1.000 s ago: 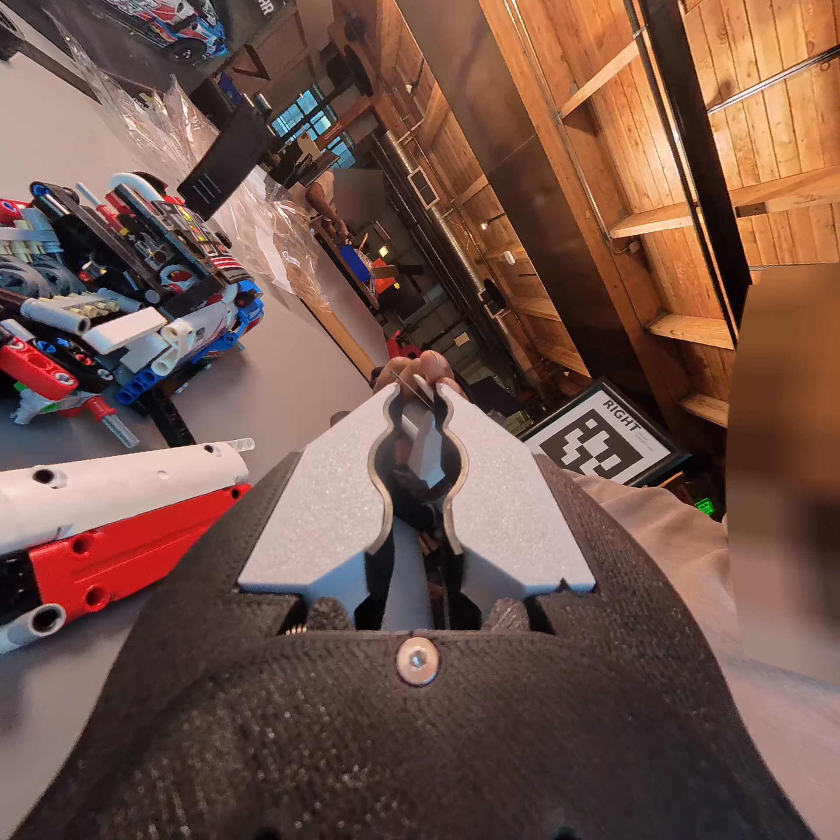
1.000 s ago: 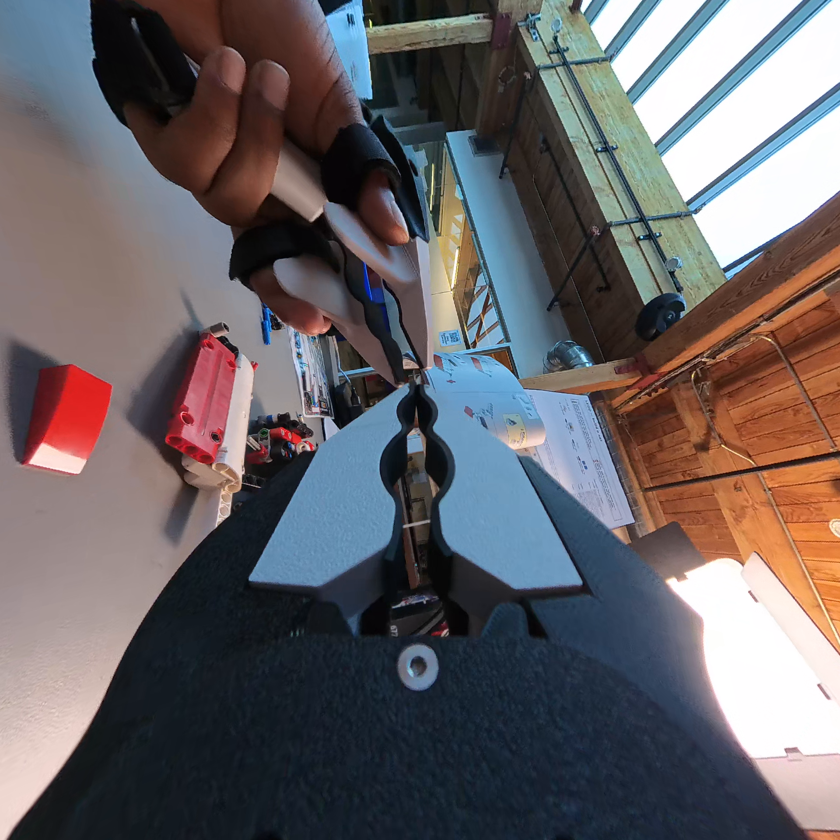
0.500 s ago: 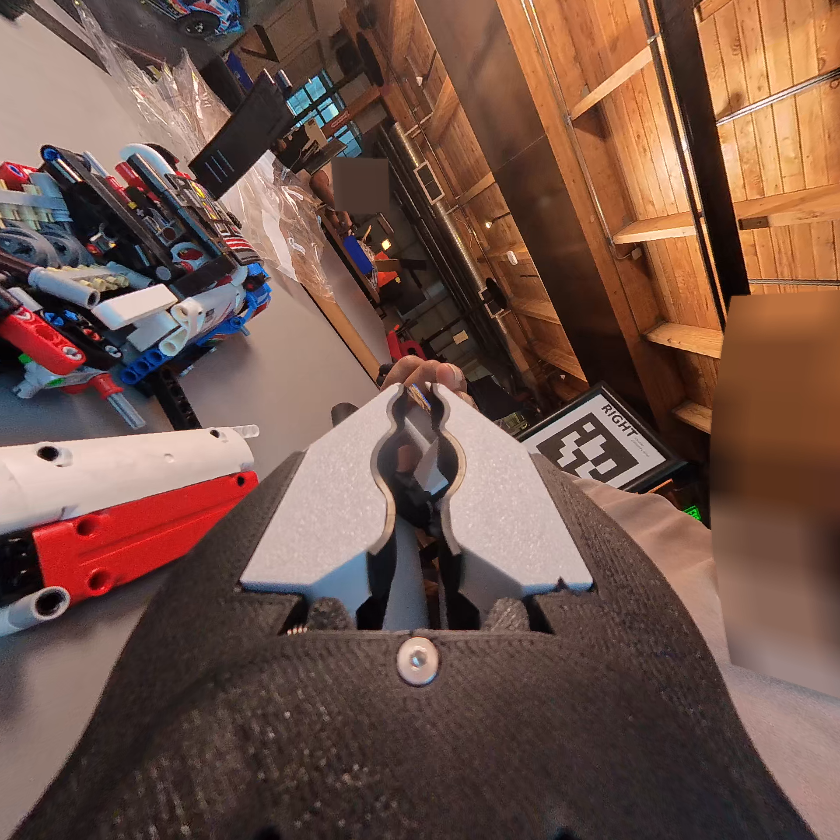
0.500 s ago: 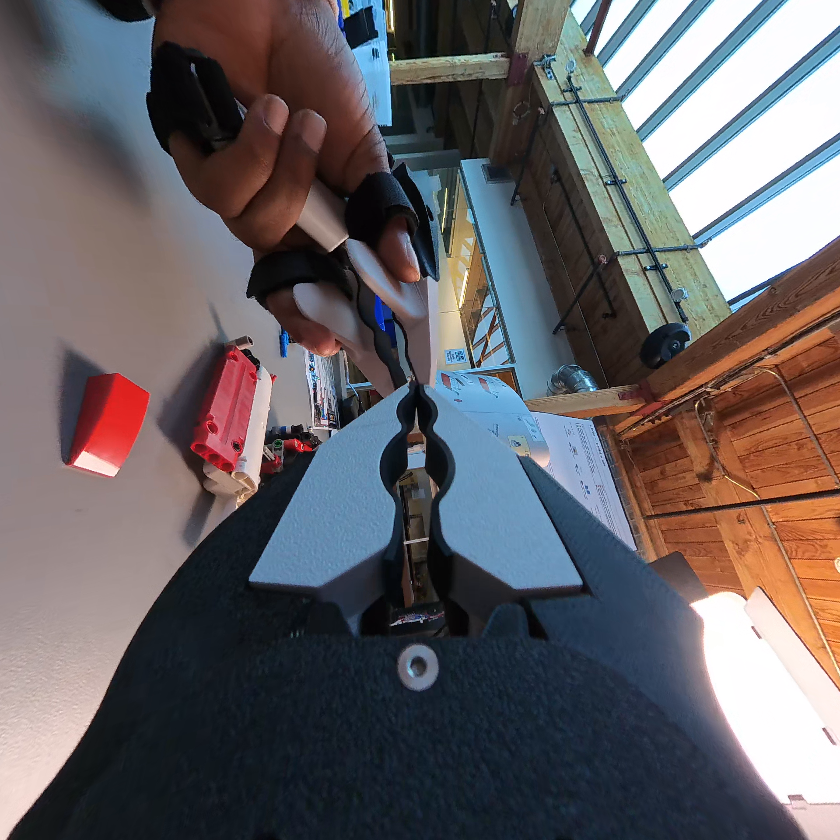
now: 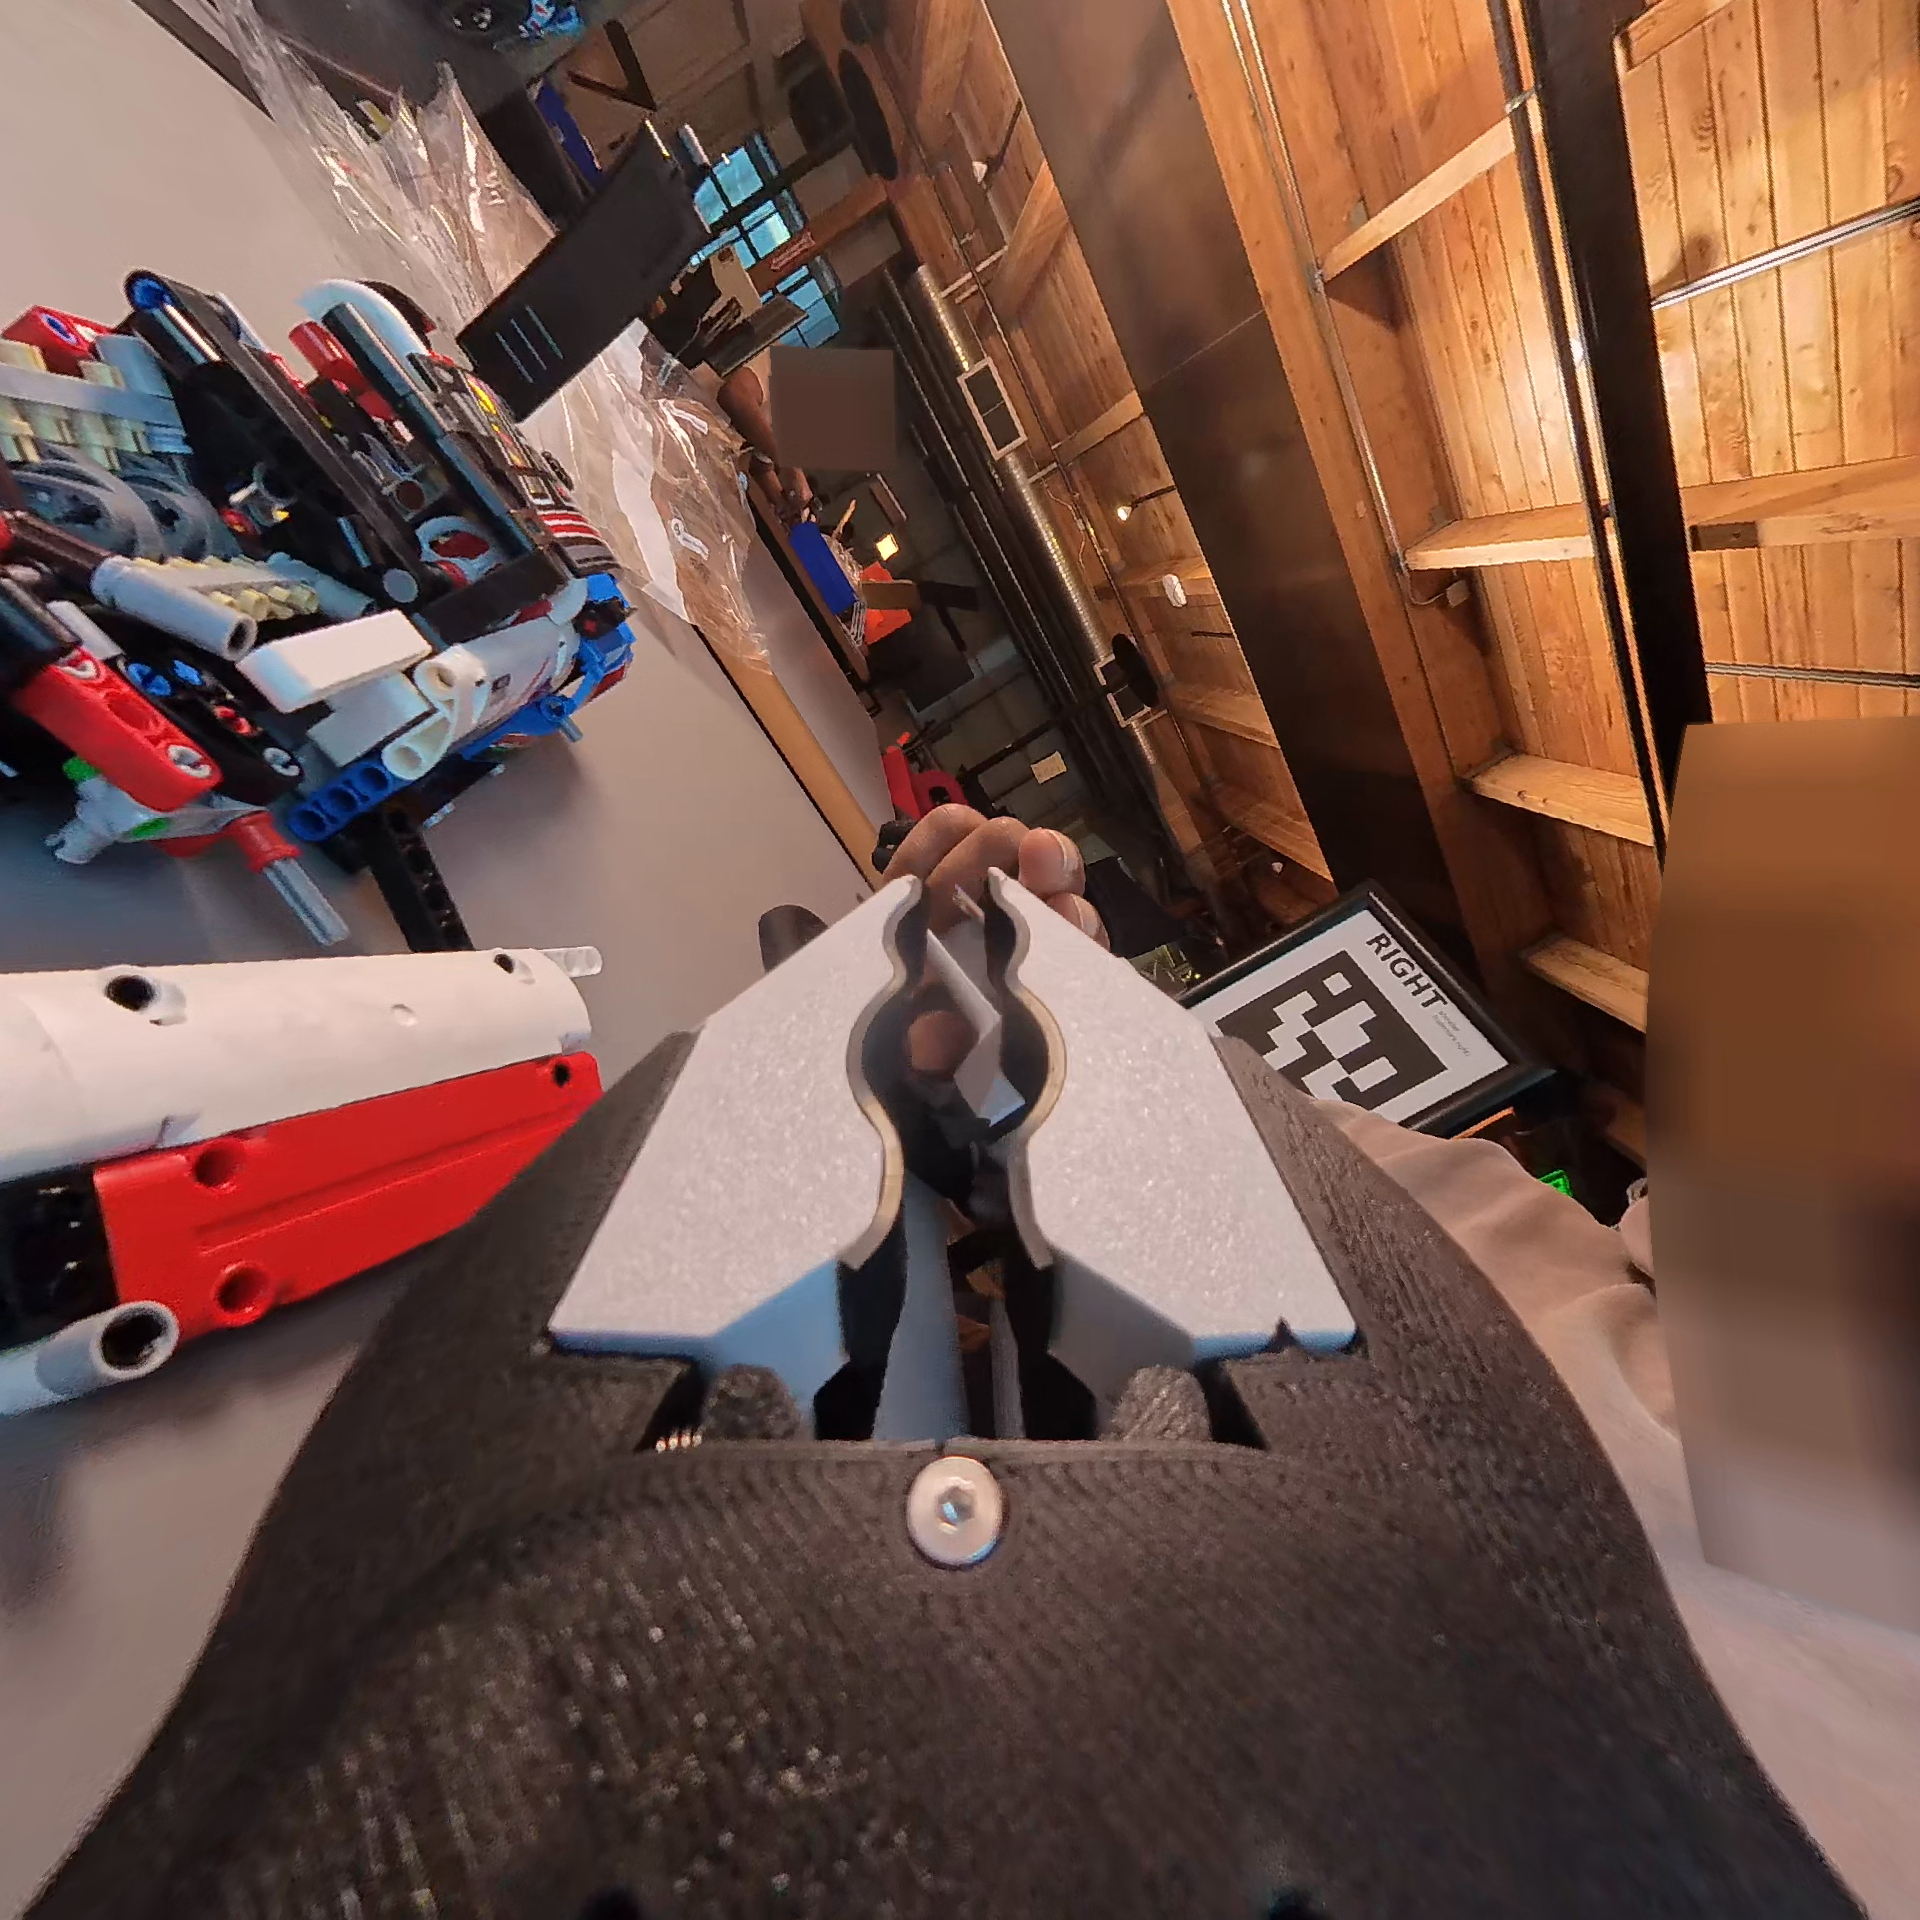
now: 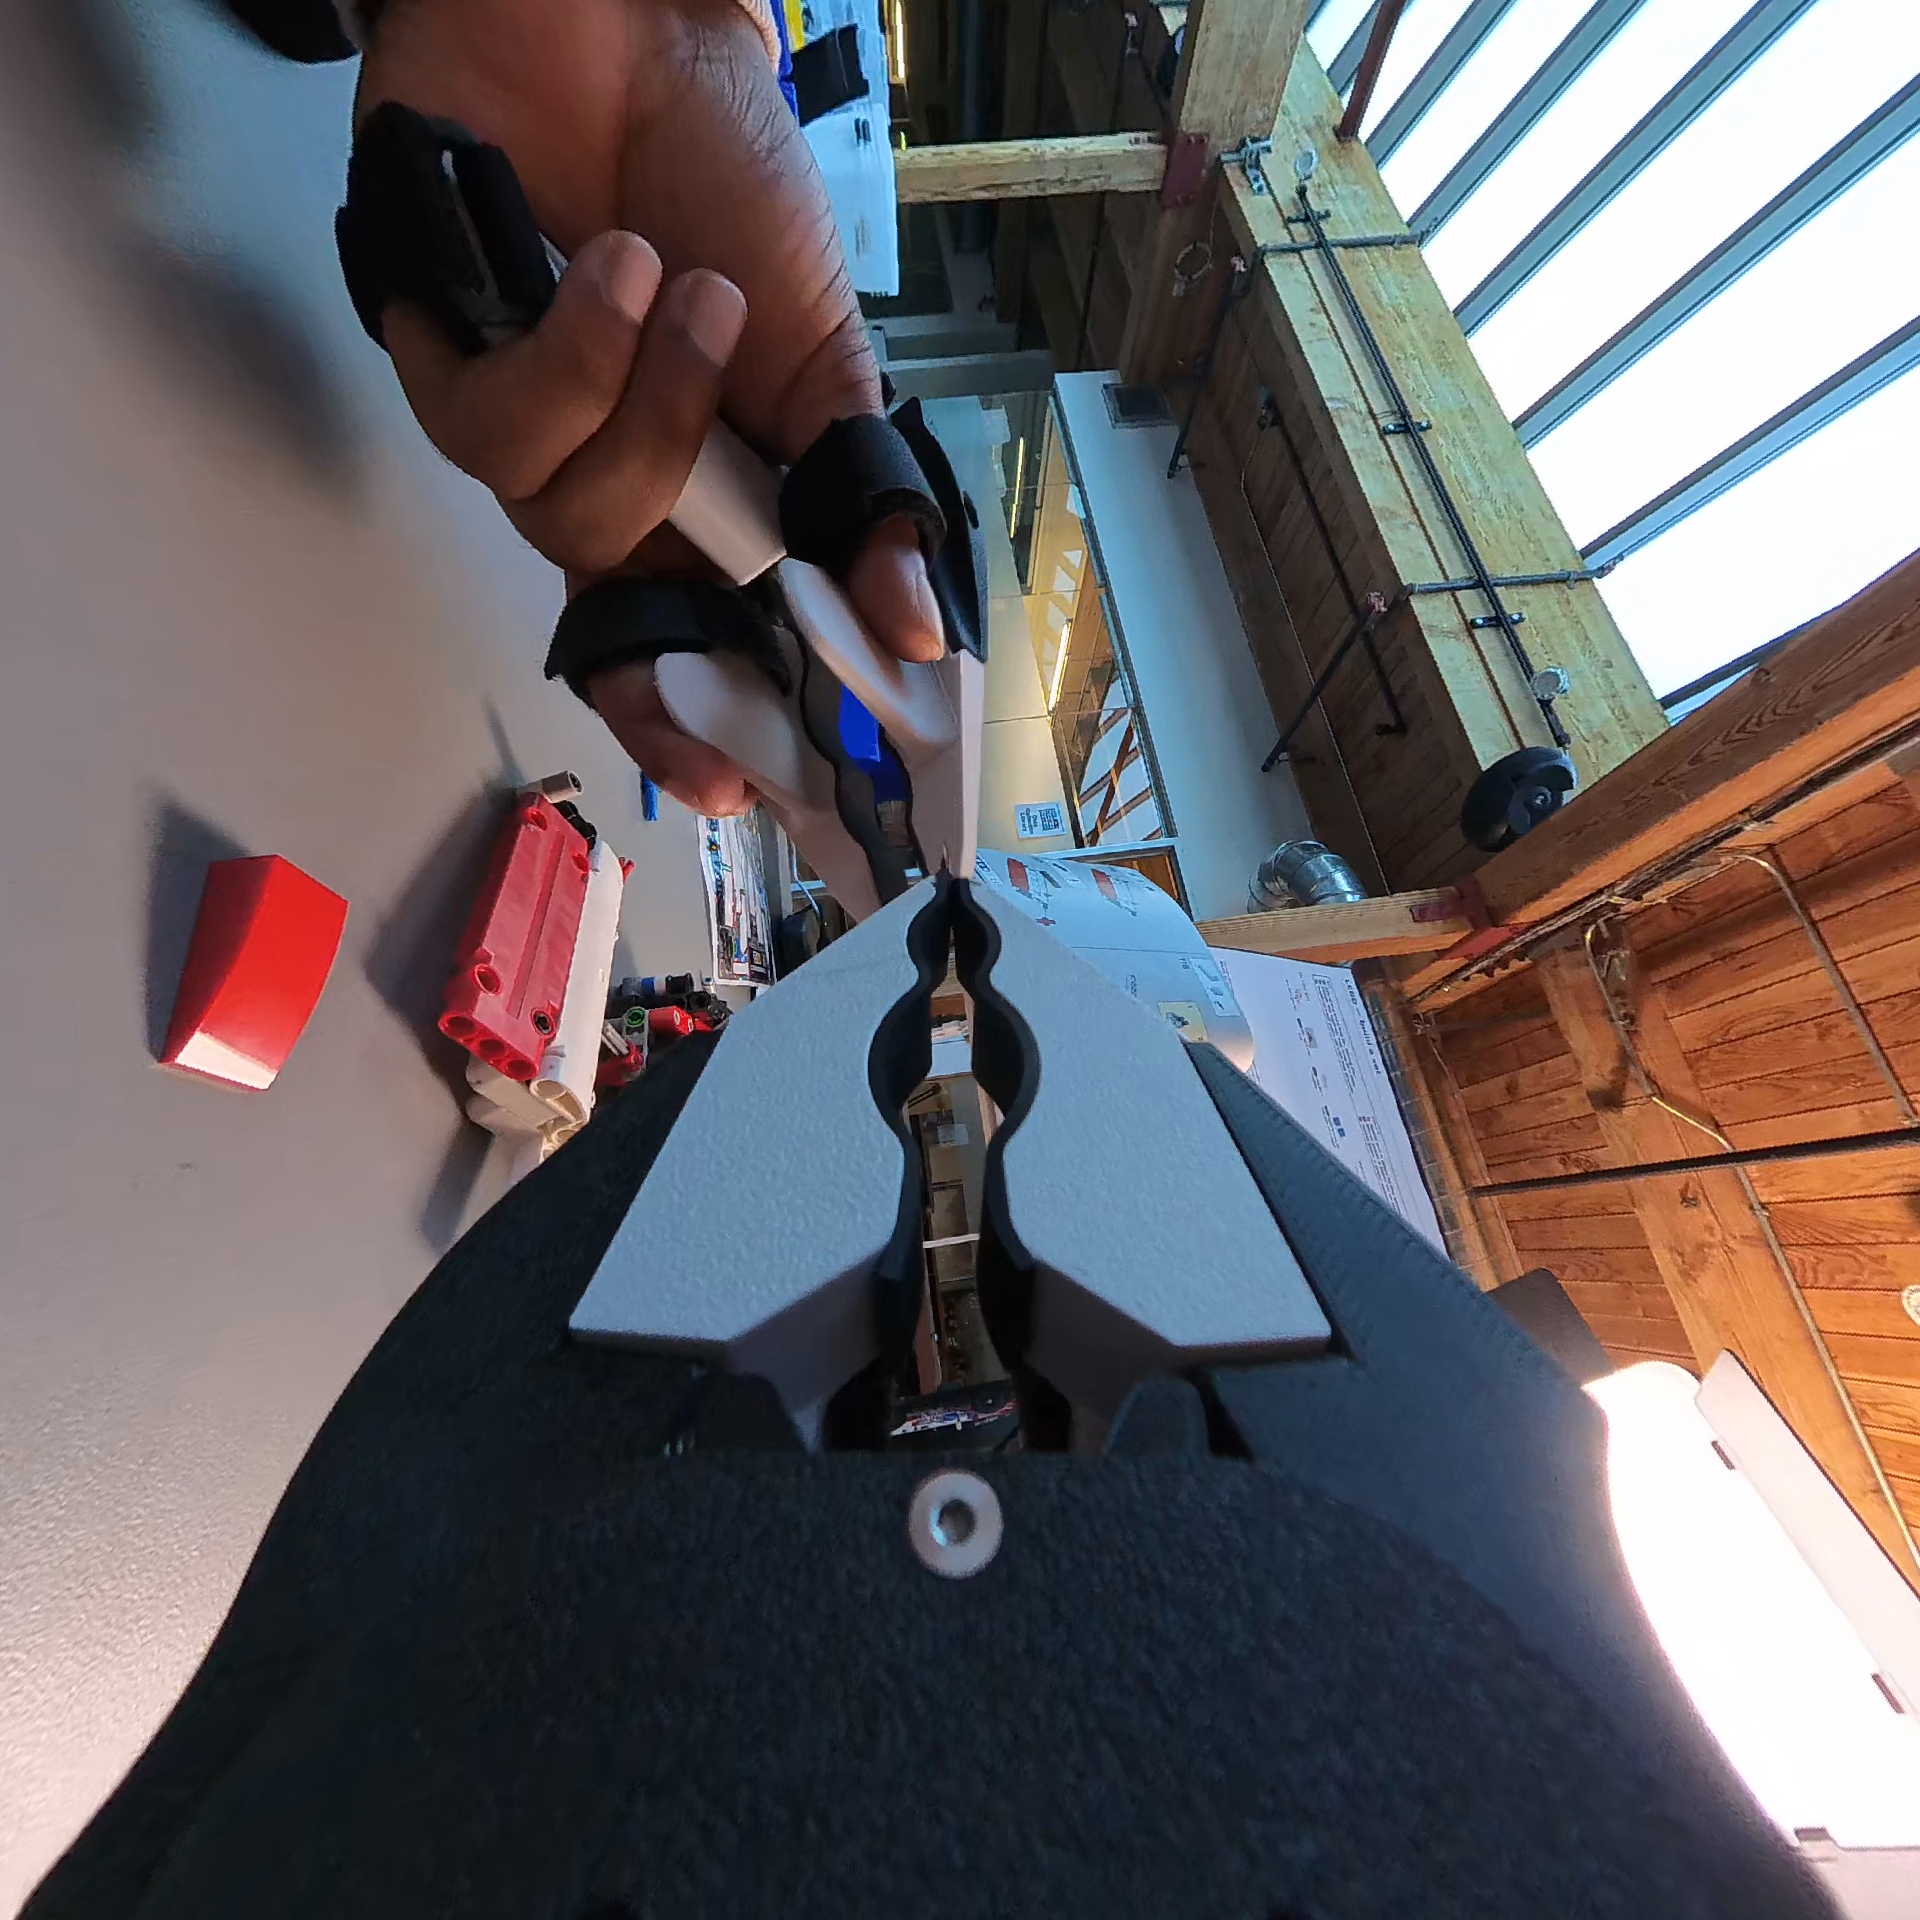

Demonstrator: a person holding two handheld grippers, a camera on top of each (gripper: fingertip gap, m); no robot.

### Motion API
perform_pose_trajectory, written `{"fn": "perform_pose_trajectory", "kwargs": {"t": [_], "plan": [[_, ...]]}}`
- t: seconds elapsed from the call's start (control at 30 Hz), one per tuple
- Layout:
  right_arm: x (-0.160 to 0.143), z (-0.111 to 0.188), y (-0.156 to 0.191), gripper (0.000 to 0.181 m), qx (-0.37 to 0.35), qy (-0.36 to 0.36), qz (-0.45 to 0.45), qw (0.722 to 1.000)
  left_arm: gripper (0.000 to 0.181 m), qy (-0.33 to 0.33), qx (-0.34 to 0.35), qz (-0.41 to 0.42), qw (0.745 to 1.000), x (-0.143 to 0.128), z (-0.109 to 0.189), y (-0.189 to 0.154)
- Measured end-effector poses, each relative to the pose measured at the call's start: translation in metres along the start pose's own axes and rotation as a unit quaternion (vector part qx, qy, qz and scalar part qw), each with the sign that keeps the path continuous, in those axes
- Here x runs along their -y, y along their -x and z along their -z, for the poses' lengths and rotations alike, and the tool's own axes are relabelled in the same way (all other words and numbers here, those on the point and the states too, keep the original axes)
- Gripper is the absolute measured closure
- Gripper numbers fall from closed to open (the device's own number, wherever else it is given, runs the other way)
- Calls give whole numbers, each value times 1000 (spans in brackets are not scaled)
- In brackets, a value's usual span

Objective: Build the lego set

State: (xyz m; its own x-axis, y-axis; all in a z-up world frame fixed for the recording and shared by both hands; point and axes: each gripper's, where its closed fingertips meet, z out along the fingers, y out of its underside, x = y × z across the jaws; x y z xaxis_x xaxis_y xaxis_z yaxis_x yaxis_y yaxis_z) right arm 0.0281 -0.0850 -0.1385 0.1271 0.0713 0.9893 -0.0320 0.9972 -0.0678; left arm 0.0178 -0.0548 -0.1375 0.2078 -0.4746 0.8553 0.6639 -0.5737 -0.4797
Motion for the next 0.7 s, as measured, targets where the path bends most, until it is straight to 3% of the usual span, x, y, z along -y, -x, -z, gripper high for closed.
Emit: {"fn": "perform_pose_trajectory", "kwargs": {"t": [0.03,0.5,0.7], "plan": [[0,0,0,181,0,0,0,1000,174,-1,-3,0,1000,0,0,-1],[-2,-1,3,181,9,4,0,1000,181,-3,-6,-4,1000,1,1,-4],[-3,-1,4,181,12,6,-8,1000,181,-5,-1,-47,999,3,1,-11]]}}
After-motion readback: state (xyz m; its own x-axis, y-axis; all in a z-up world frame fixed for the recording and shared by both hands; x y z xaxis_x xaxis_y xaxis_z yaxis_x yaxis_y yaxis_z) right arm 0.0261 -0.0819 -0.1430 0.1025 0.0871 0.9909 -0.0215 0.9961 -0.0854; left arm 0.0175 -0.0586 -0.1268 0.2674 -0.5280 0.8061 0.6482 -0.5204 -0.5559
